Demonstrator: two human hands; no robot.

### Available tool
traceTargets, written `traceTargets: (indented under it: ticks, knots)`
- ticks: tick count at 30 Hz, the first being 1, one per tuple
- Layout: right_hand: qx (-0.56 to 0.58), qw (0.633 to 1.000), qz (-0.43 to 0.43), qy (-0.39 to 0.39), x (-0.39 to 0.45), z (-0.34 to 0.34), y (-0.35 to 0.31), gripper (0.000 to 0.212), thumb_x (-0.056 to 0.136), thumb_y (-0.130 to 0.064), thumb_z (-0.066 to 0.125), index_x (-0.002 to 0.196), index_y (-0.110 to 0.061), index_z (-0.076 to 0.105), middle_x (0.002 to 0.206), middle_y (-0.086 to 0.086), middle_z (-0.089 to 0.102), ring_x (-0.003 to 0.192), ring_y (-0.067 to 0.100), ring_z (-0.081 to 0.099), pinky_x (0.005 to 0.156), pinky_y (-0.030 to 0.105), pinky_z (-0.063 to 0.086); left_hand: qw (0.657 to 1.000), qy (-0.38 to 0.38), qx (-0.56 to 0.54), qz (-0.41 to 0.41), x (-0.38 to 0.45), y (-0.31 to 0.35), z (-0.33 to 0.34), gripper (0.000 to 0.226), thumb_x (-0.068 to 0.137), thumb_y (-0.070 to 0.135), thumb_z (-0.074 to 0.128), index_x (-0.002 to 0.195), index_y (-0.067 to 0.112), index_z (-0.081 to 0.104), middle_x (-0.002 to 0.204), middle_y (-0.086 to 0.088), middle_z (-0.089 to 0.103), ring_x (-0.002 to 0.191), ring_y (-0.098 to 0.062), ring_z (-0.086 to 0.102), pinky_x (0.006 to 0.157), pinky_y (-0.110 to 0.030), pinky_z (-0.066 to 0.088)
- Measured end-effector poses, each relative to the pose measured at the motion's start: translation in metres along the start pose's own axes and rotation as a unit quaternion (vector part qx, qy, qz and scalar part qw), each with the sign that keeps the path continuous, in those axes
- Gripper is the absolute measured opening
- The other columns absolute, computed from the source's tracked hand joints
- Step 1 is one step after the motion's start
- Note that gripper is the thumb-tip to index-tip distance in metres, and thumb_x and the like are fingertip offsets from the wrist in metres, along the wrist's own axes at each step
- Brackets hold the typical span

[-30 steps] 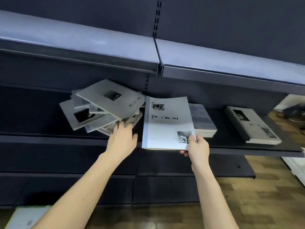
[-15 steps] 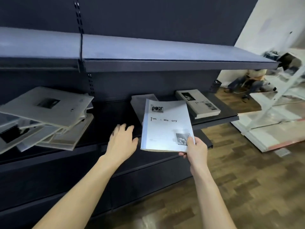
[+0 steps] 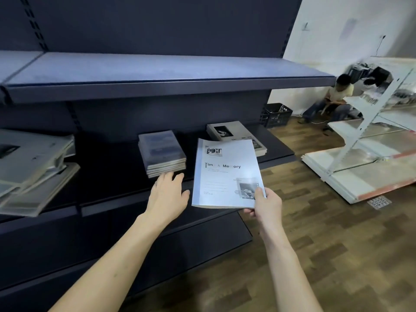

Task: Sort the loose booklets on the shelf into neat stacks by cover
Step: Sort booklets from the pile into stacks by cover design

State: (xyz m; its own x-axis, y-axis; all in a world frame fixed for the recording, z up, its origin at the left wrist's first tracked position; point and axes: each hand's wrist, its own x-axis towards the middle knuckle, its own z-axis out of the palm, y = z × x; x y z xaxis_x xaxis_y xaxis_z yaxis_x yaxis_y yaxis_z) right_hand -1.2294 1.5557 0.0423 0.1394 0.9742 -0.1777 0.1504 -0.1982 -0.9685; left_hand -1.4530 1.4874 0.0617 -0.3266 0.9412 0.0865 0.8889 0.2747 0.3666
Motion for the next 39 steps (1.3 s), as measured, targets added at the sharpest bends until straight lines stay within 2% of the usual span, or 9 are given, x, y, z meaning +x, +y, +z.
traceTargets:
  ticks: [6,15,22,26,32,34,37,39]
  knots:
    - [-0.006,1.000,0.014,-0.006,0.034,-0.045,0.006,0.027,0.102,-0.019,0.039,0.096,-0.008,0.063,0.090,0.012,0.072,0.041,0.018,0.061,0.039,0.023,0.040,1.000,-0.016,-0.010,-0.018,0.005,0.050,0.027,0.058,0.099,0.032,0.047,0.152,0.015,0.030,0.158,-0.011,0.027,0.149,-0.029,0.015,0.120,-0.040,0.020]
    - [-0.014,0.999,0.041,-0.017,0.083,-0.067,0.013,0.029,0.102,-0.020,0.038,0.097,-0.009,0.064,0.090,0.011,0.072,0.042,0.019,0.061,0.042,0.026,0.040,0.999,-0.035,-0.010,-0.028,0.031,0.089,0.055,0.059,0.100,0.033,0.045,0.153,0.016,0.027,0.160,-0.009,0.024,0.150,-0.027,0.011,0.120,-0.039,0.018]
    - [-0.037,0.998,0.042,-0.032,0.132,-0.061,0.001,0.028,0.103,-0.019,0.037,0.098,-0.008,0.063,0.089,0.010,0.071,0.039,0.015,0.061,0.039,0.022,0.040,0.999,-0.031,-0.025,-0.036,0.080,0.103,0.070,0.056,0.099,0.029,0.045,0.152,0.016,0.031,0.158,-0.010,0.028,0.149,-0.029,0.014,0.118,-0.041,0.022]
    - [-0.065,0.997,0.027,-0.035,0.172,-0.053,-0.007,0.028,0.103,-0.019,0.038,0.098,-0.009,0.064,0.086,0.008,0.071,0.040,0.016,0.062,0.039,0.021,0.041,0.998,-0.035,-0.033,-0.047,0.117,0.110,0.082,0.053,0.098,0.028,0.045,0.149,0.015,0.037,0.153,-0.010,0.035,0.145,-0.029,0.023,0.114,-0.040,0.027]
    - [-0.098,0.994,0.017,-0.039,0.229,-0.034,-0.018,0.028,0.103,-0.020,0.039,0.098,-0.007,0.064,0.090,0.013,0.071,0.039,0.017,0.061,0.043,0.024,0.045,0.995,-0.060,-0.046,-0.069,0.168,0.113,0.097,0.056,0.099,0.033,0.045,0.152,0.020,0.032,0.157,-0.008,0.029,0.142,-0.029,0.029,0.113,-0.041,0.031]
    - [-0.121,0.992,0.005,-0.039,0.248,-0.027,-0.018,0.029,0.104,-0.025,0.040,0.108,-0.007,0.061,0.099,0.014,0.070,0.040,0.017,0.063,0.045,0.026,0.049,0.994,-0.067,-0.045,-0.079,0.183,0.114,0.101,0.056,0.099,0.035,0.045,0.153,0.023,0.030,0.159,-0.007,0.027,0.141,-0.031,0.032,0.112,-0.041,0.033]
    - [-0.149,0.988,-0.015,-0.043,0.269,-0.021,-0.024,0.034,0.103,-0.032,0.042,0.125,-0.010,0.054,0.104,0.008,0.066,0.044,0.018,0.066,0.057,0.038,0.059,0.990,-0.084,-0.049,-0.098,0.201,0.112,0.105,0.058,0.100,0.037,0.044,0.154,0.026,0.027,0.160,-0.006,0.024,0.140,-0.032,0.036,0.109,-0.043,0.038]
    - [-0.158,0.985,-0.038,-0.053,0.282,-0.019,-0.032,0.036,0.101,-0.032,0.048,0.130,-0.012,0.050,0.106,0.004,0.063,0.050,0.020,0.069,0.057,0.036,0.057,0.988,-0.093,-0.053,-0.111,0.211,0.113,0.107,0.058,0.100,0.039,0.043,0.154,0.026,0.025,0.161,-0.005,0.020,0.141,-0.032,0.033,0.109,-0.044,0.038]
